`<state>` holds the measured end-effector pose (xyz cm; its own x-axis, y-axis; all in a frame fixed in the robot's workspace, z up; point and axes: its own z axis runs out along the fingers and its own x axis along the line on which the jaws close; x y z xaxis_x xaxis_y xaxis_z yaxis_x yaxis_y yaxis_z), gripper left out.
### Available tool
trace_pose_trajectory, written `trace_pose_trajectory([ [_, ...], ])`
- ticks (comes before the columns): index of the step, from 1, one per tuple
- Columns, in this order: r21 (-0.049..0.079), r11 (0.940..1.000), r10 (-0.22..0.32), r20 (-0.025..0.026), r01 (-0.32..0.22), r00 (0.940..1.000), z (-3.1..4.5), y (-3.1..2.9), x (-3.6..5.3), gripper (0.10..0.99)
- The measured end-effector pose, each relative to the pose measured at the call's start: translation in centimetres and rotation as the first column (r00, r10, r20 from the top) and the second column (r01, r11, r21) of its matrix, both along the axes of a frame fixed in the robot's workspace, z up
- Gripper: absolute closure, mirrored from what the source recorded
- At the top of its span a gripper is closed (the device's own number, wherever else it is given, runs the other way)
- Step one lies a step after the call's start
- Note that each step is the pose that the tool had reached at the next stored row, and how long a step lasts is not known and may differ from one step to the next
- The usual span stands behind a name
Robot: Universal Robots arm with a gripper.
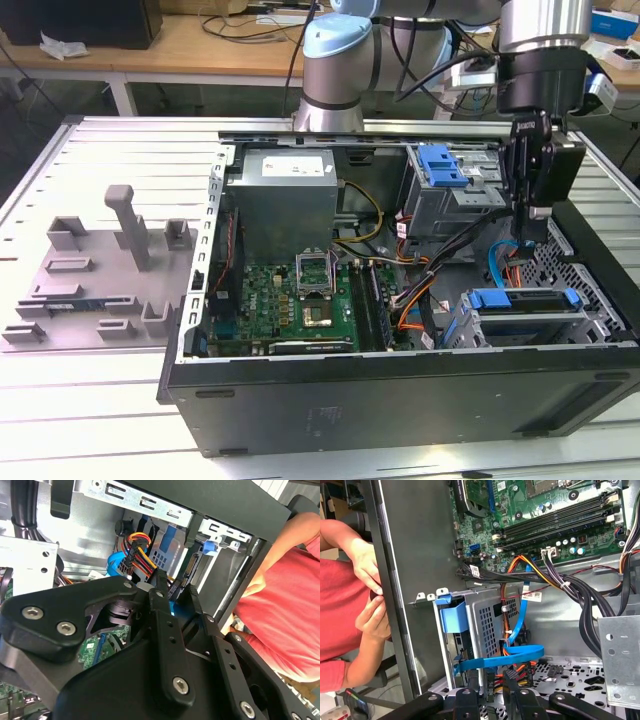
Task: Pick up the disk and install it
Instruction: 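Insert the first disk wire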
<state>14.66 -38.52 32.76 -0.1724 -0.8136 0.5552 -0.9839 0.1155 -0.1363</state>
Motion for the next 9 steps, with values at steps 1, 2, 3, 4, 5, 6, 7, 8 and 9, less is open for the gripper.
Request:
trace_pose_trajectory([
  [1, 0.000, 1.0000, 0.000, 0.0000, 0.000, 1.0000, -0.02, 0.00, 0.00, 0.761],
  [2, 0.000, 1.0000, 0.000, 0.0000, 0.000, 1.0000, -0.04, 0.00, 0.00, 0.761],
  [3, 0.000, 1.0000, 0.000, 0.0000, 0.000, 1.0000, -0.06, 0.00, 0.00, 0.776],
  [4, 0.000, 1.0000, 0.000, 0.0000, 0.000, 1.0000, -0.08, 0.00, 0.00, 0.843],
  [5, 0.000, 1.0000, 0.000, 0.0000, 0.000, 1.0000, -0.10, 0.00, 0.00, 0.843],
  [6, 0.000, 1.0000, 0.000, 0.0000, 0.000, 1.0000, -0.13, 0.00, 0.00, 0.906],
  [7, 0.000, 1.0000, 0.000, 0.0000, 0.000, 1.0000, -0.15, 0.00, 0.00, 0.918],
  [8, 0.000, 1.0000, 0.000, 0.0000, 0.000, 1.0000, -0.16, 0.00, 0.00, 0.918],
  [9, 0.000, 1.0000, 0.000, 0.0000, 0.000, 1.0000, -0.17, 0.00, 0.00, 0.918],
])
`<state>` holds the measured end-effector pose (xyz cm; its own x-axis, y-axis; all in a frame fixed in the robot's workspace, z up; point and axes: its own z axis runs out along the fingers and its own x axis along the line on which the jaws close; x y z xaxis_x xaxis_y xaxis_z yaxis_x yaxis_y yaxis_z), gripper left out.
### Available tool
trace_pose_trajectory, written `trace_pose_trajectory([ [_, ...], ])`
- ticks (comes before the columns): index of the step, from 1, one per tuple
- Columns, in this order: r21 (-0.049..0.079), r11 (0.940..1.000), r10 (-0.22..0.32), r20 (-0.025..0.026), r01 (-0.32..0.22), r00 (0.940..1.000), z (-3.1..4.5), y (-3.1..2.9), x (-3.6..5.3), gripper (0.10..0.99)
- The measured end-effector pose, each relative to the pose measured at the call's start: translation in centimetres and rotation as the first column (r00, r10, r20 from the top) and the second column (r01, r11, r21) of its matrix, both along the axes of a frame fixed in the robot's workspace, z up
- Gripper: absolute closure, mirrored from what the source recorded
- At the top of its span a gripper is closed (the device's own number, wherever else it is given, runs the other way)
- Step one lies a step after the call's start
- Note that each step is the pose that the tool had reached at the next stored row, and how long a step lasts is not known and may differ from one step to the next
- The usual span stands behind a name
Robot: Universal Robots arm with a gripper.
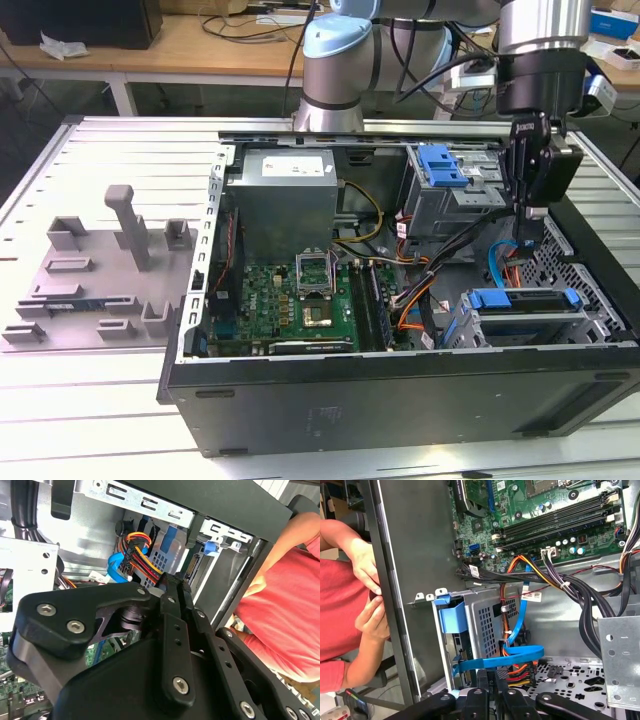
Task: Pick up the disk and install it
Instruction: 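Insert the first disk wire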
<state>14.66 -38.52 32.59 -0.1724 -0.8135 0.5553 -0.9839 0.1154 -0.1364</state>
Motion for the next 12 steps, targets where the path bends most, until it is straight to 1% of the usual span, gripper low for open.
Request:
trace_pose_trajectory([
  [5, 0.000, 1.0000, 0.000, -0.0001, 0.000, 1.0000, -0.01, 0.00, 0.00, 0.918],
  [7, 0.000, 1.0000, 0.000, -0.0001, 0.000, 1.0000, -0.02, -0.08, 0.00, 0.918],
  [9, 0.000, 1.0000, 0.000, -0.0003, 0.000, 1.0000, 0.15, -0.19, 0.01, 0.918],
  [12, 0.001, 1.0000, 0.000, -0.0022, 0.000, 1.0000, 0.44, -0.25, 0.19, 0.918],
])
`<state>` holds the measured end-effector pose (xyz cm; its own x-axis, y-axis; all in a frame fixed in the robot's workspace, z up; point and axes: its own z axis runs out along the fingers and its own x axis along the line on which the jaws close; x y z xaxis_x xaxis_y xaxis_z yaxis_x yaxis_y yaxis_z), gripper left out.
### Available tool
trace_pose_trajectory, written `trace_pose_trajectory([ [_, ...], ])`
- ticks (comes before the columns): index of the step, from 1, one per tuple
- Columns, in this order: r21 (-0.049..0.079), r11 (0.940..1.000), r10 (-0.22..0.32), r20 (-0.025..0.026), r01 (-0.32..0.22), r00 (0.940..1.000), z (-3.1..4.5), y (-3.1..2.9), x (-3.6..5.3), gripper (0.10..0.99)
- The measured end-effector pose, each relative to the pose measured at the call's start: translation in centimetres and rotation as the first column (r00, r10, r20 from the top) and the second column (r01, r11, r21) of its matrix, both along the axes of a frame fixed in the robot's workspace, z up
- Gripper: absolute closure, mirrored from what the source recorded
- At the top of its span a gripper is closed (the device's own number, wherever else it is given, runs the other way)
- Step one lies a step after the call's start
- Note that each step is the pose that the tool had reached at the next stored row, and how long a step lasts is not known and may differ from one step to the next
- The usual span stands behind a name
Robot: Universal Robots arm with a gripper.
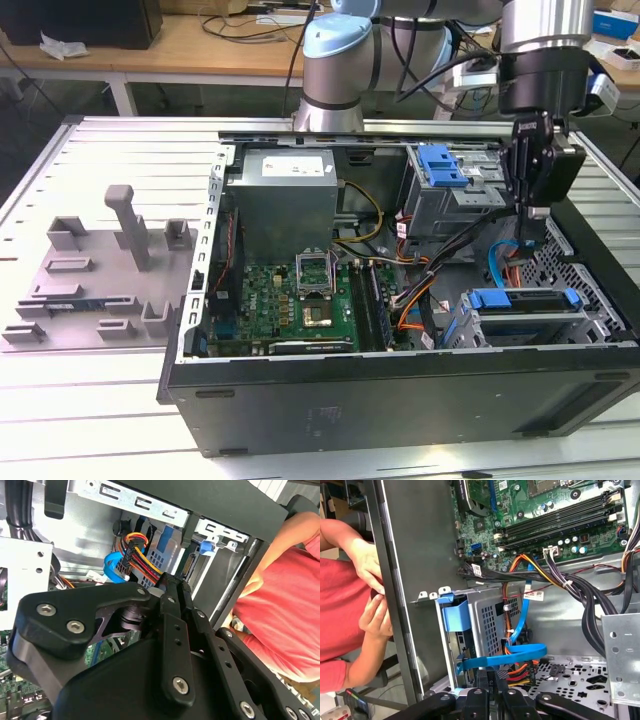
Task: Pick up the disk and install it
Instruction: 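Insert the first disk wire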
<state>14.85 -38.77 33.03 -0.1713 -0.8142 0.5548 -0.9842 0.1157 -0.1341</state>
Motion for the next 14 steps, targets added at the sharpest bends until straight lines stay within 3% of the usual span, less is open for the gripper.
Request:
trace_pose_trajectory([
  [4, 0.001, 1.0000, 0.000, -0.0087, 0.000, 1.0000, 0.29, -0.31, 0.21, 0.918],
  [12, 0.008, 1.0000, 0.000, -0.0153, 0.000, 0.9999, 0.57, -1.54, 0.68, 0.918],
  [14, 0.010, 0.9999, 0.000, -0.0158, 0.000, 0.9999, 0.66, -2.10, 0.69, 0.918],
])
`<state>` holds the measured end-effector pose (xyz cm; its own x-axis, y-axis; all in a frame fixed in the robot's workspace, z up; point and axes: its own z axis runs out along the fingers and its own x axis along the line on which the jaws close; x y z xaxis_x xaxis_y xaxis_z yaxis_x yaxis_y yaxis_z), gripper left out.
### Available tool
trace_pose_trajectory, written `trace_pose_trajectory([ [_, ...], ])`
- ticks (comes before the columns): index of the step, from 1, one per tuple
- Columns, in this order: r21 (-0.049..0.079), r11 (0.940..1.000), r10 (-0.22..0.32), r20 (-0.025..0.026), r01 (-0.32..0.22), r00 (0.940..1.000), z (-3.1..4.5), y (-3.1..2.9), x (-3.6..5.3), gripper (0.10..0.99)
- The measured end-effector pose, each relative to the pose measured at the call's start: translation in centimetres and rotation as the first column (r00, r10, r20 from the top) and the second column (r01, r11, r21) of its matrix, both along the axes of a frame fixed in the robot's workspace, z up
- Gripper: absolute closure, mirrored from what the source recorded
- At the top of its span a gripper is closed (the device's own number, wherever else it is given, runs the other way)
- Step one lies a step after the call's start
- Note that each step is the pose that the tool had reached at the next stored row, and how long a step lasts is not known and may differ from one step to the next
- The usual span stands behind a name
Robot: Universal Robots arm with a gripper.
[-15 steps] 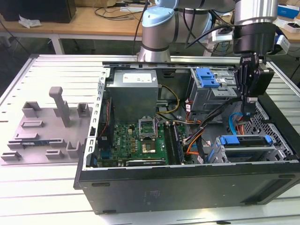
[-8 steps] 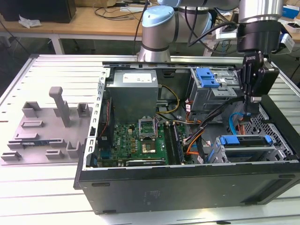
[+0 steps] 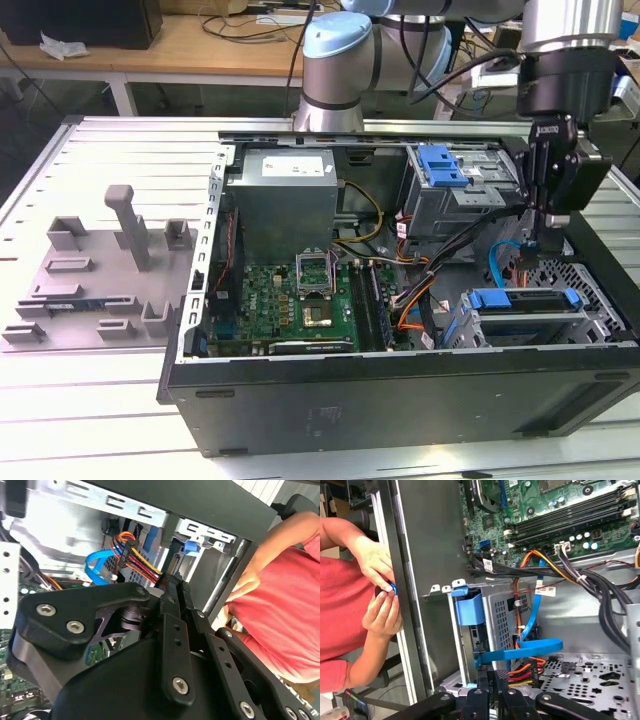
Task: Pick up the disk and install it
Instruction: 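Insert the first disk wire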
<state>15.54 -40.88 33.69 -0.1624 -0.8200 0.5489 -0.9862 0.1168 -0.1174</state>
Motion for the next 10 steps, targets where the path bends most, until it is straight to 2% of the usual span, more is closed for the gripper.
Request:
trace_pose_trajectory([
  [2, 0.011, 0.9999, 0.000, 0.0000, 0.000, 1.0000, 0.05, -0.62, 0.00, 0.918],
  [4, 0.034, 0.9994, 0.000, 0.0000, 0.000, 1.0000, 0.10, -1.08, 0.00, 0.918],
  [5, 0.050, 0.9987, 0.000, 0.0000, 0.000, 1.0000, 0.14, -1.30, 0.00, 0.918],
  [6, 0.077, 0.9970, 0.000, 0.0001, 0.000, 1.0000, 0.25, -1.63, 0.00, 0.918],
  [8, 0.100, 0.9950, 0.000, 0.0001, 0.000, 1.0000, 0.56, -2.09, 0.00, 0.918],
  [9, 0.110, 0.9939, 0.000, 0.0001, 0.000, 1.0000, 0.83, -2.57, -0.01, 0.918],
  [10, 0.116, 0.9933, 0.001, 0.0001, -0.001, 1.0000, 0.99, -2.69, -0.02, 0.918],
])
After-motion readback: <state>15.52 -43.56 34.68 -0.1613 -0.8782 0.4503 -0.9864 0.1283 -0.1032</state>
